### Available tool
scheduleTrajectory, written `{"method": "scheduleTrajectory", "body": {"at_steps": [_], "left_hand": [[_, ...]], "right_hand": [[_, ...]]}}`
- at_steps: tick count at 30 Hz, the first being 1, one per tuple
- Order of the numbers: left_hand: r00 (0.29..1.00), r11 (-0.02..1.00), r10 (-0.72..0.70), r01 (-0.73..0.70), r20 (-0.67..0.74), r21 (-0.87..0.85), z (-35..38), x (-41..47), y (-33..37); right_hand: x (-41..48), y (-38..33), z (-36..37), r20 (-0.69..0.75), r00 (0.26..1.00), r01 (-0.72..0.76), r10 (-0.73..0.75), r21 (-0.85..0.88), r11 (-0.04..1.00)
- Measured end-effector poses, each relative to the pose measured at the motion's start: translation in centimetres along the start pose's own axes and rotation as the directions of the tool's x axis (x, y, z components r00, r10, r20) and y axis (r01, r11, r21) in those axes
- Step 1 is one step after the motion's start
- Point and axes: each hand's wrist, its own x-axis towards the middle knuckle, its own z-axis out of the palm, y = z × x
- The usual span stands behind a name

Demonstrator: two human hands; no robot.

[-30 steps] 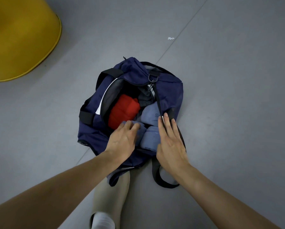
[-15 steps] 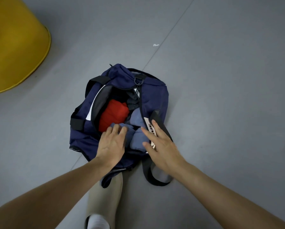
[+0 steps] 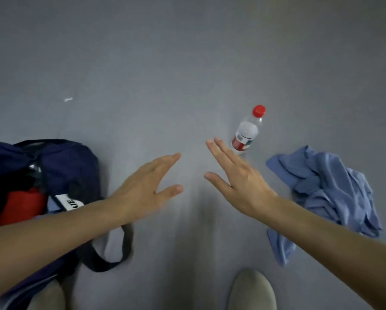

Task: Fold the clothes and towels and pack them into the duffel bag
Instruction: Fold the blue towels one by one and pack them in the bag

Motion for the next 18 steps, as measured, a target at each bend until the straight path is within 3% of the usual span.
{"method": "scheduleTrajectory", "body": {"at_steps": [7,13,18], "left_hand": [[0.976,0.976,0.207,-0.211,0.068,0.049,10.1,9.4,12.9],[0.945,0.969,0.232,-0.246,0.229,0.033,20.3,12.0,18.5],[0.890,0.953,0.201,-0.274,0.409,0.128,27.0,12.5,20.8]], "right_hand": [[-10.0,10.3,-0.5,-0.237,0.921,-0.279,0.308,0.148,0.949],[-17.3,17.2,2.5,-0.318,0.754,-0.530,0.575,0.223,0.818],[-20.5,20.6,4.8,-0.312,0.699,-0.617,0.644,0.193,0.763]]}}
